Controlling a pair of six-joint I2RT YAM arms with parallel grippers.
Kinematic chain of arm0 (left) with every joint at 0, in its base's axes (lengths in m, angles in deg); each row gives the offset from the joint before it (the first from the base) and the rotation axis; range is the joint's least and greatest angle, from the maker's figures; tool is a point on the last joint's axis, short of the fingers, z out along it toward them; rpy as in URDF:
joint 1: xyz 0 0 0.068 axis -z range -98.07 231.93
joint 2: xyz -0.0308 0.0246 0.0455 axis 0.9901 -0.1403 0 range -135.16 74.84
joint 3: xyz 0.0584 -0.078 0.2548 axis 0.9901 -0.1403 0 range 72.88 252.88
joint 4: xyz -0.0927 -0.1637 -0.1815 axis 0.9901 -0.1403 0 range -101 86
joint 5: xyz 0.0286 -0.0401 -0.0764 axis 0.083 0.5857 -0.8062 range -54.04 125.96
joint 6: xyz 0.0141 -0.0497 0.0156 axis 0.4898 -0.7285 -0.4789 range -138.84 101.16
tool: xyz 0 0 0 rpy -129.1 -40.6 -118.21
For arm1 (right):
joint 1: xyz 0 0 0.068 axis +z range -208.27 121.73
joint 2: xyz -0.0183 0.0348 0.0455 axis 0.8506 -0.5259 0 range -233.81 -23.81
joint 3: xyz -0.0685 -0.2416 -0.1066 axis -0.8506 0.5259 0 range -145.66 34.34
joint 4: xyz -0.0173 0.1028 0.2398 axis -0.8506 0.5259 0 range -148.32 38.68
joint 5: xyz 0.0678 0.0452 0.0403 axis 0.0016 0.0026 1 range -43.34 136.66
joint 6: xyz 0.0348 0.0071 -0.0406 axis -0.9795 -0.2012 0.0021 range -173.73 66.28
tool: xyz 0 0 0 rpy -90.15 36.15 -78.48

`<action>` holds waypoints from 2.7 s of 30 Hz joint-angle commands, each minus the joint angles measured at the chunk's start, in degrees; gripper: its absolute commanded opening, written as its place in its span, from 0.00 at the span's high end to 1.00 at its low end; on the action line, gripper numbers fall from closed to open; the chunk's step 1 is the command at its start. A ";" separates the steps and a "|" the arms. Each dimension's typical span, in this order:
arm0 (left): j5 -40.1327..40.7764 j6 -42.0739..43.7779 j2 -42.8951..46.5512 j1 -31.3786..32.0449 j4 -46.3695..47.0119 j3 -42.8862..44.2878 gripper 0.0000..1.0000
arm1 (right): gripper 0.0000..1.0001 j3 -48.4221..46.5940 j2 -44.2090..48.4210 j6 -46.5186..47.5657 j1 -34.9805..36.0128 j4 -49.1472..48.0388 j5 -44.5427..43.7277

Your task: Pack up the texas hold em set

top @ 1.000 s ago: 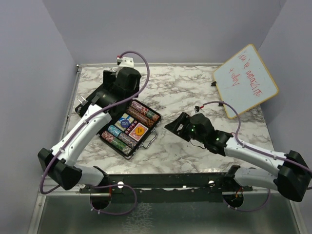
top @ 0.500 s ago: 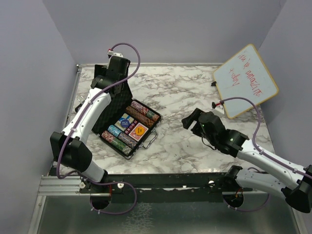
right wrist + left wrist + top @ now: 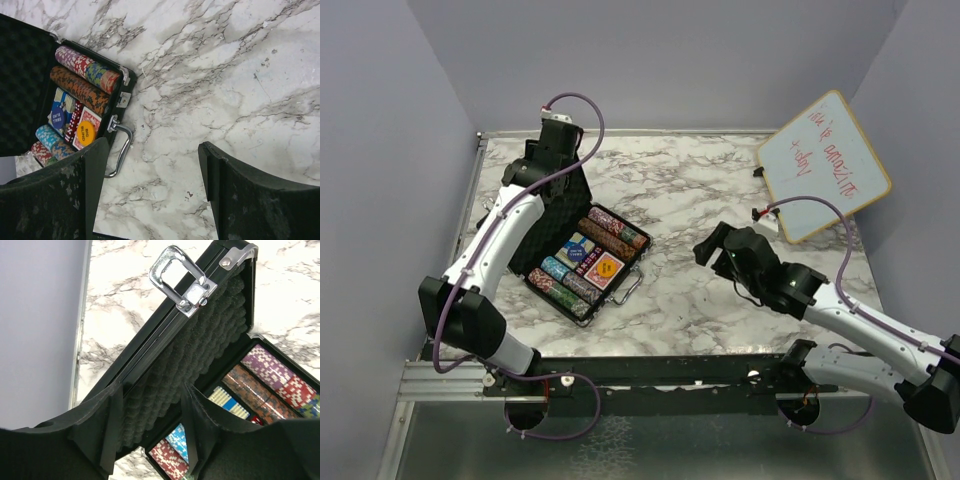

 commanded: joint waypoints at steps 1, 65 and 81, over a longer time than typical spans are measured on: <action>-16.17 -4.72 1.59 0.44 -3.64 -3.40 0.49 | 0.21 -0.09 2.73 -1.24 -0.37 3.59 -1.88; -28.45 -26.76 9.54 15.01 14.74 -44.55 0.57 | 0.81 -13.23 -38.91 9.88 -4.99 -19.85 25.19; -28.97 -26.34 9.39 15.21 14.82 -44.13 0.58 | 1.00 -16.42 -46.40 9.57 -5.40 -16.88 26.52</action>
